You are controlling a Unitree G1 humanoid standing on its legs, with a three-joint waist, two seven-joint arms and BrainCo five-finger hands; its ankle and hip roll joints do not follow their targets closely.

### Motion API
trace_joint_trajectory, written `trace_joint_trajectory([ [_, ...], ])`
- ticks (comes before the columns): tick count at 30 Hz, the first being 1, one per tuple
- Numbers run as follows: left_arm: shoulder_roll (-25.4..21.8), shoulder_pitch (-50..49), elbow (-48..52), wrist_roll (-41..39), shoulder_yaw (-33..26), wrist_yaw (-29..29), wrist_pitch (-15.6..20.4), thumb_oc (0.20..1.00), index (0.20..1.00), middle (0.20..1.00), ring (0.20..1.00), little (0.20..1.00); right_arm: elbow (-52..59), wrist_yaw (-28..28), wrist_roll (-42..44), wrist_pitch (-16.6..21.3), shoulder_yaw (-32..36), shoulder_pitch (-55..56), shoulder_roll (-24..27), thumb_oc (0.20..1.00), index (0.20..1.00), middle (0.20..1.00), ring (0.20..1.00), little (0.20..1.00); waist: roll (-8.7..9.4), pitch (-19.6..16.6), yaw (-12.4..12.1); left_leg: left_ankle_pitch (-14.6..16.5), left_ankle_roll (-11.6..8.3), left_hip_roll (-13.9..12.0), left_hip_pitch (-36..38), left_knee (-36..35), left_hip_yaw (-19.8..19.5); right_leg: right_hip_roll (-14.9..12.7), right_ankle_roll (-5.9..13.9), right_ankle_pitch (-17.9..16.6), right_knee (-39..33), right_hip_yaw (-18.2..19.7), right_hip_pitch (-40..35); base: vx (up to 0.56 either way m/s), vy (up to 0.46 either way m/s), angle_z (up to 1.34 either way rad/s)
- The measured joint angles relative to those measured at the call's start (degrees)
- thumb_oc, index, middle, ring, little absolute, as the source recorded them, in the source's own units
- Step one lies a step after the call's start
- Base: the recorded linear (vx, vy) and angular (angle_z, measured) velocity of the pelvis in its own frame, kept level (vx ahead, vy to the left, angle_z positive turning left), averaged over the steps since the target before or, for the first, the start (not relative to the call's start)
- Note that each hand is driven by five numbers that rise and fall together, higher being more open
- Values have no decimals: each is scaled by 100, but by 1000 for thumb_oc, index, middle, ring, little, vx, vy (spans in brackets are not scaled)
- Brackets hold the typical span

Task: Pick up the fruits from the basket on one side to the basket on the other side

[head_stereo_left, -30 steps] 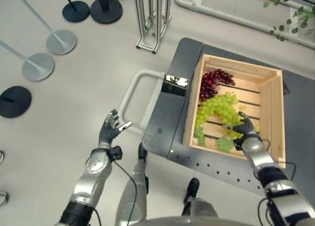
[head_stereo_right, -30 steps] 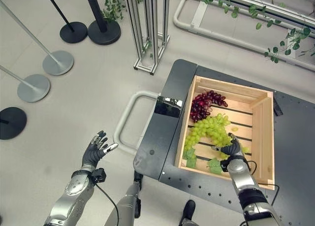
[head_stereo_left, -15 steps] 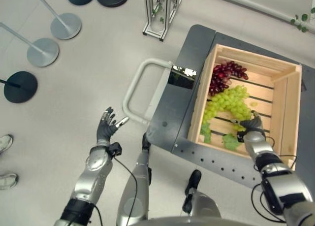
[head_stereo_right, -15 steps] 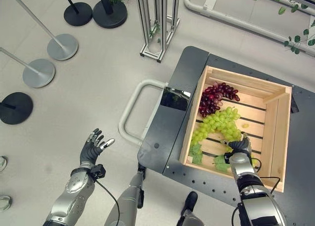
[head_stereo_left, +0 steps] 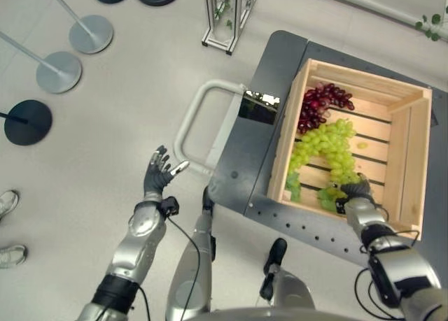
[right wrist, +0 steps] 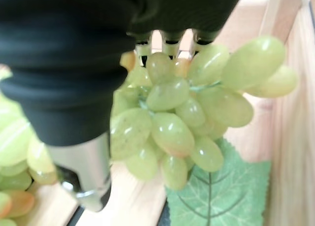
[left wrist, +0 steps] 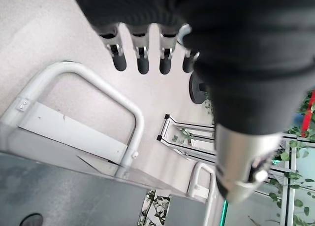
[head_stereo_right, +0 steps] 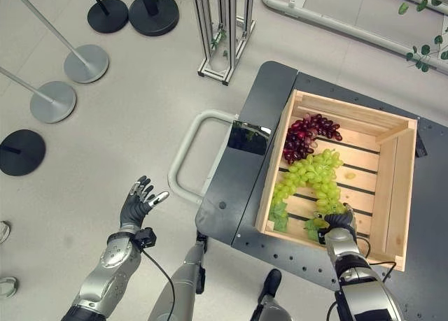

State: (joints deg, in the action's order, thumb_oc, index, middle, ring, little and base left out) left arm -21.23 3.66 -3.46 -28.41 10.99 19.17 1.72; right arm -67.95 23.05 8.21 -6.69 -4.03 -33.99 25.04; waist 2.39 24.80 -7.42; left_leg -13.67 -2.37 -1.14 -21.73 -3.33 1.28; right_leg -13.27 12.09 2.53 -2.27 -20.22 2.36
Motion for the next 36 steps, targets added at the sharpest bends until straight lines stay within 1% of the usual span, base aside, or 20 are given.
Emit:
trace_joint_trajectory([
  [9, 57, 39, 2, -12, 188, -1, 4, 1000, 1000, 1000, 1000, 1000, -365, -7, -206, -203, -353, -546, 13, 1000, 1000, 1000, 1000, 1000, -54, 56, -31, -10, -3, 5, -99, 8, -44, 12, 1, 1, -4, -65, 51, 1, -1, 1],
  [15, 50, 172, 2, -59, 295, 5, 14, 1000, 1000, 1000, 1000, 1000, -459, 30, -203, -268, -354, -708, 67, 1000, 1000, 1000, 1000, 1000, -91, 163, -142, -10, -3, 9, -131, 10, -82, 17, 0, 1, -8, -80, 89, 0, 0, 0],
  [18, 49, 188, 2, -60, 321, 11, 17, 1000, 1000, 1000, 1000, 1000, -464, 88, -207, -280, -365, -766, 81, 1000, 1000, 1000, 1000, 1000, -91, 165, -135, -21, -2, 7, -245, 39, -123, 34, 0, -1, -6, -90, 138, 0, -4, 4],
  [21, 48, 199, 1, -61, 365, 53, 20, 1000, 1000, 1000, 1000, 1000, -619, 123, -239, -382, -407, -942, 92, 1000, 1000, 1000, 1000, 1000, -91, 171, -148, -32, 0, 8, -337, 68, -141, 46, 0, -2, -2, -104, 202, 1, -12, 5],
  [24, 42, 204, 2, -60, 363, 75, 33, 1000, 1000, 1000, 1000, 1000, -948, 110, -451, -503, -712, -1196, 103, 1000, 1000, 1000, 1000, 1000, -100, 186, -161, -32, 0, 3, -395, 93, -163, 60, 0, -2, -3, -118, 244, -1, -1, 1],
  [25, 42, 205, 2, -60, 365, 78, 35, 1000, 1000, 1000, 1000, 1000, -981, 109, -500, -527, -750, -1242, 103, 890, 890, 890, 890, 890, -102, 188, -162, -33, -2, -1, -420, 93, -166, 65, -1, -3, -2, -118, 285, 0, 0, 0],
  [26, 43, 207, 2, -60, 367, 83, 35, 1000, 1000, 1000, 1000, 1000, -983, 109, -542, -552, -752, -1262, 105, 561, 561, 561, 561, 561, -102, 188, -165, -35, -4, -2, -443, 93, -170, 67, -1, -3, -1, -118, 296, 0, 0, 0],
  [27, 41, 219, 2, -60, 367, 96, 38, 1000, 1000, 1000, 1000, 1000, -997, 109, -657, -612, -794, -1303, 117, 200, 200, 200, 200, 200, -103, 188, -165, -43, -2, -2, -495, 99, -188, 73, -1, -6, 0, -131, 332, -20, 1, 4],
  [31, 39, 258, 2, -59, 365, 119, 69, 1000, 1000, 1000, 1000, 1000, -999, 112, -784, -635, -827, -1339, 284, 200, 200, 200, 200, 200, -112, 193, -176, -59, -9, -5, -594, 107, -229, 93, -3, -7, 4, -162, 396, -7, 4, 4],
  [36, 38, 331, 3, -59, 368, 130, 115, 1000, 1000, 1000, 1000, 1000, -997, 113, -880, -635, -841, -1435, 522, 200, 200, 200, 200, 200, -223, 259, -183, -75, -8, 6, -623, 104, -285, 100, -7, -3, 10, -221, 400, -3, 6, 3],
])
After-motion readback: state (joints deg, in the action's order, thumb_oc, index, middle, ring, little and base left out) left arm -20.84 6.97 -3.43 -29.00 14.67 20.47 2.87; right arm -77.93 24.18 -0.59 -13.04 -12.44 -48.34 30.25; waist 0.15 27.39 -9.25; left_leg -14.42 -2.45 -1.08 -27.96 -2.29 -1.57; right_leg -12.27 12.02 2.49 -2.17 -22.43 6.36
